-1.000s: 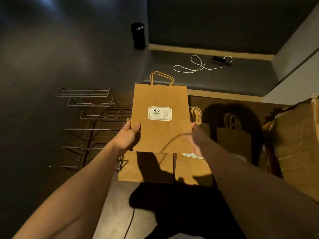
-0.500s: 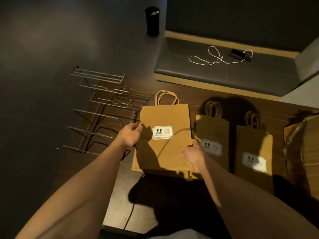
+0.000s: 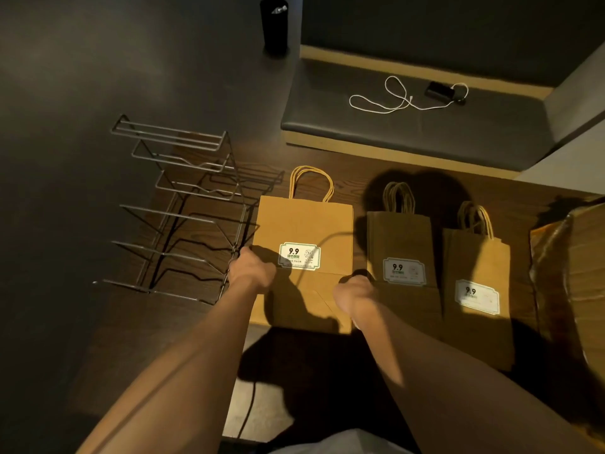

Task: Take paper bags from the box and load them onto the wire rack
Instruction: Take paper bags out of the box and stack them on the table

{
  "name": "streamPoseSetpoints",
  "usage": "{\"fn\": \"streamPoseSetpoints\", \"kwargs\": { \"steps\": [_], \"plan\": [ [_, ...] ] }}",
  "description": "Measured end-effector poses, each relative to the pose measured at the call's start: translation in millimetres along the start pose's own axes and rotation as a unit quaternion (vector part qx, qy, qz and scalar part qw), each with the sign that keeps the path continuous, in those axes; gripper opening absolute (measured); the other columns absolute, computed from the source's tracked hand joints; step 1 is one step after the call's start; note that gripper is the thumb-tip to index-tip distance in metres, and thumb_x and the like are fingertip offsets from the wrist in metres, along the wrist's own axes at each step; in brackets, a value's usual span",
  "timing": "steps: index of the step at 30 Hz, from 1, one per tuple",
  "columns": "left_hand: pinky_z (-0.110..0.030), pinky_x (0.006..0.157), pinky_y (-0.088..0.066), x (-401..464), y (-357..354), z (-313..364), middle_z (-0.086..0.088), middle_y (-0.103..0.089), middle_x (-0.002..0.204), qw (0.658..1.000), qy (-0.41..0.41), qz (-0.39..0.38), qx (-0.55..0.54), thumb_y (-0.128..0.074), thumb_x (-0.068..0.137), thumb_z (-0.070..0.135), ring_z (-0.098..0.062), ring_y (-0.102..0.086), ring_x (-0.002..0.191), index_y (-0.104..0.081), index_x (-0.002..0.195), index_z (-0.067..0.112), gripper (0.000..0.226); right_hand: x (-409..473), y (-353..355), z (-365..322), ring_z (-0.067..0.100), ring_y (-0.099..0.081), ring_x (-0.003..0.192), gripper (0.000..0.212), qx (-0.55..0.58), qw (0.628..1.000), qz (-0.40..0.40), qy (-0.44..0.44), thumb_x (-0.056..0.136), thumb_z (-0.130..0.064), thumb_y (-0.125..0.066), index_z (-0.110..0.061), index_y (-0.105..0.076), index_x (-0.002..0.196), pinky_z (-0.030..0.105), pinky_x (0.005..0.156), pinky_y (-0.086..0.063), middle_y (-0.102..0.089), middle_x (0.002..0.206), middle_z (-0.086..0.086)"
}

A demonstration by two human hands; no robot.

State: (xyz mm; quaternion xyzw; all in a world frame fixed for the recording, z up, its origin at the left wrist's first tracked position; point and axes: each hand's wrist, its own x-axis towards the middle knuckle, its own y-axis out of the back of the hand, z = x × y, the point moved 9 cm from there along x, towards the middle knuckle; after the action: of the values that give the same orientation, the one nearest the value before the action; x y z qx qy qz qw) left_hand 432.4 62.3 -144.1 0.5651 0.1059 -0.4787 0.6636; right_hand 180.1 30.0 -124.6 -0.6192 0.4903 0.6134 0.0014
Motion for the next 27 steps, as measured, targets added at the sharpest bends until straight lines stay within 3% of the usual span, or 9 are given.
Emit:
{"fn": "streamPoseSetpoints", "kwargs": {
  "steps": [4,11,15,17,20,23,27],
  "plan": [
    [-0.043,0.094,-0.053,5,-4,-3,-0.011,-0.064,0.118,1.000,-0.019,0.010,0.009,-0.062,0.075,0.034,-0.033,-0.060,0.108,-0.062,0.116,0.014,0.045,0,4,5,0.027,-0.058,0.116,0.035,-0.010,1.000,0.011,-0.009,0.098,-0.007,-0.046,0.000,-0.046,0.132,0.025,0.088,-0.047,-0.056,0.128,0.016],
    [-0.039,0.095,-0.052,-1,-4,-2,-0.009,-0.063,0.118,0.999,-0.028,0.010,-0.024,-0.064,0.080,0.030,-0.031,-0.059,0.110,-0.052,0.127,0.017,0.050,-4,6,6,0.026,-0.058,0.116,0.033,-0.013,1.000,0.011,-0.002,0.098,-0.010,-0.047,0.000,-0.048,0.130,0.024,0.086,-0.047,-0.057,0.128,0.015],
    [-0.044,0.102,-0.047,-2,-4,7,-0.013,-0.055,0.134,0.999,-0.037,0.005,0.017,-0.057,0.085,0.031,-0.035,-0.052,0.122,-0.044,0.140,0.016,0.059,-6,13,1,0.026,-0.058,0.103,0.027,0.021,1.000,0.003,0.010,0.098,-0.011,-0.047,-0.002,-0.053,0.123,0.029,0.080,-0.047,-0.059,0.122,0.014],
    [-0.044,0.102,-0.045,-5,-2,21,-0.014,-0.048,0.141,0.998,-0.049,0.013,0.041,-0.056,0.089,0.031,-0.037,-0.047,0.127,-0.042,0.142,0.016,0.058,-7,27,-6,0.024,-0.056,0.093,0.023,0.045,0.998,0.030,0.035,0.097,-0.013,-0.048,-0.003,-0.056,0.116,0.029,0.074,-0.045,-0.060,0.113,0.013],
    [-0.044,0.099,-0.049,-14,-5,51,-0.014,-0.052,0.136,0.995,-0.094,0.014,0.029,-0.057,0.089,0.031,-0.036,-0.052,0.121,-0.048,0.137,0.015,0.051,-6,61,3,0.029,-0.054,0.107,0.034,0.027,0.993,0.111,0.042,0.094,-0.020,-0.053,-0.007,-0.049,0.125,0.035,0.086,-0.050,-0.050,0.125,0.016],
    [-0.040,0.095,-0.054,-33,-24,77,-0.013,-0.062,0.124,0.991,-0.125,-0.030,-0.023,-0.057,0.092,0.023,-0.034,-0.060,0.113,-0.054,0.130,0.013,0.040,0,85,31,0.033,-0.048,0.119,0.050,0.013,0.991,0.135,0.002,0.094,-0.027,-0.052,-0.009,-0.041,0.139,0.042,0.097,-0.046,-0.044,0.137,0.017],
    [-0.038,0.097,-0.050,-72,-91,99,-0.012,-0.066,0.119,0.975,-0.142,-0.150,-0.077,-0.062,0.088,0.022,-0.031,-0.061,0.111,-0.065,0.114,0.011,0.028,17,98,76,0.036,-0.048,0.122,0.048,0.044,0.991,0.116,-0.040,0.091,-0.028,-0.049,-0.008,-0.046,0.135,0.042,0.100,-0.043,-0.048,0.134,0.017]
  ]
}}
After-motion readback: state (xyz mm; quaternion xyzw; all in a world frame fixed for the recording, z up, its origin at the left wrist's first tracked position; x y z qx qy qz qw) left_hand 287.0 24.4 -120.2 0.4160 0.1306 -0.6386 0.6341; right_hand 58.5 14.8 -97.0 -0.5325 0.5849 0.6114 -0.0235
